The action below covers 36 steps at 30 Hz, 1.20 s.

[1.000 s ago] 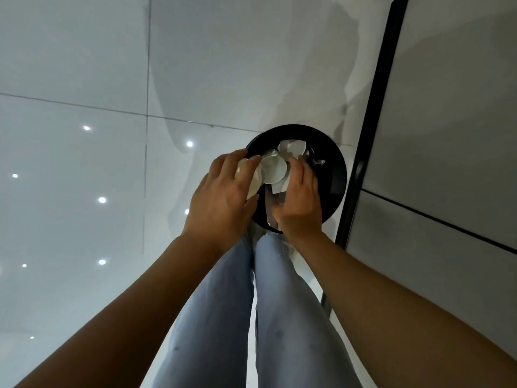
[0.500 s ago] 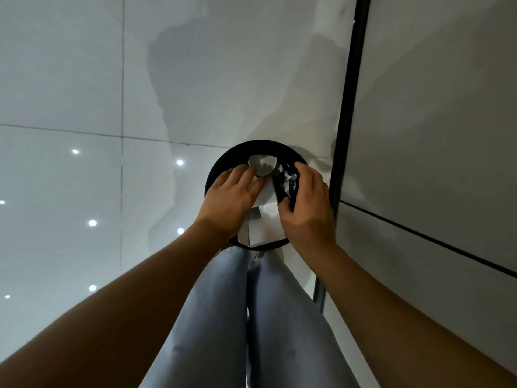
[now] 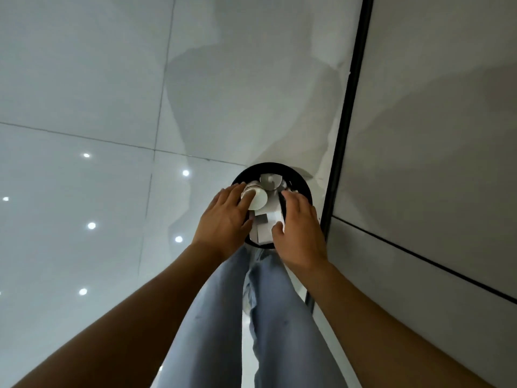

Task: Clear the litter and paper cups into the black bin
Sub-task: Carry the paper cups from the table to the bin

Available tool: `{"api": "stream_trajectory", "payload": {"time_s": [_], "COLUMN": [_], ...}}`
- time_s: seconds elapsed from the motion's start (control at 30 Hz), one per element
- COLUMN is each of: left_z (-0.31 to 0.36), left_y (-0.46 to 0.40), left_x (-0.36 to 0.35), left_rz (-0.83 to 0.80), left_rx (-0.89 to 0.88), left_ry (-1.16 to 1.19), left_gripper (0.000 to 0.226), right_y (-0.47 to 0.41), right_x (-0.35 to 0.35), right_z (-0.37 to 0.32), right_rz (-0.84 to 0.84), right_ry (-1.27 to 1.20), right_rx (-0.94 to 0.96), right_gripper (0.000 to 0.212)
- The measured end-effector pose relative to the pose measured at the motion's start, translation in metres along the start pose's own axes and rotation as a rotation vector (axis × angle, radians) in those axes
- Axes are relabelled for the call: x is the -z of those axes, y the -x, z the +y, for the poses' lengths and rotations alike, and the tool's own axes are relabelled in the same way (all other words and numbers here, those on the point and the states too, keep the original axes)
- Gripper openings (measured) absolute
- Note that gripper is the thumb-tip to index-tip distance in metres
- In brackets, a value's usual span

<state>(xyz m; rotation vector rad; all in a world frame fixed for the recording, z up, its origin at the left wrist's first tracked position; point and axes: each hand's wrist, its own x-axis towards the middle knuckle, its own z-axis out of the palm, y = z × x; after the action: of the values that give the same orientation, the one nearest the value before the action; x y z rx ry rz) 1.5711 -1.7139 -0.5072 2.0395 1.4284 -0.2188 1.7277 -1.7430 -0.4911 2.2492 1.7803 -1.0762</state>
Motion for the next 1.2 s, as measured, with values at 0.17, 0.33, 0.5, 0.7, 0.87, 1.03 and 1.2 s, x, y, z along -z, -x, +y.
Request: {"api": "stream_trajectory", "payload": {"time_s": [0.17,0.33,0.5,0.7,0.87,1.03,1.2], "left_z": [0.021,0.036,0.037,0.017,-0.020,-0.065,-0.093], "left_y": [0.083,0.178,0.279,0.403,0.530,0.677,0.796], "left_x": [0.089,0.165,0.205,0.206,0.175,0.127,0.089], "left_rz": [-0.022,-0.011,0.089,0.259,0.368,0.425,0.467], "left_rx": [0.142,0.338,0.539,0.812,1.052,1.248,1.396], "left_ry": [0.038,0.048,0.129,0.266,0.399,0.497,0.568], "left_gripper": [0.060,0.054,0.052,0.050,0.051,0.051,0.051], "right_y": [0.055,0.112,0.178,0.263,0.355,0.468,0.564], "right_x": [0.069,0.128,0.146,0.111,0.034,-0.063,-0.130], "right_z": [-0.065,-0.144,-0.220,-0.317,-0.394,-0.458,-0.504], "right_rz": [-0.091,-0.245,-0.285,-0.348,-0.413,-0.466,-0.544], "right_ry": [0.134,0.323,0.481,0.625,0.764,0.862,0.923], "right_rx": [0.122,0.316,0.530,0.837,1.039,1.231,1.361], "right_gripper": [0.060,0.060,0.058,0.058,0.059,0.059,0.058]}}
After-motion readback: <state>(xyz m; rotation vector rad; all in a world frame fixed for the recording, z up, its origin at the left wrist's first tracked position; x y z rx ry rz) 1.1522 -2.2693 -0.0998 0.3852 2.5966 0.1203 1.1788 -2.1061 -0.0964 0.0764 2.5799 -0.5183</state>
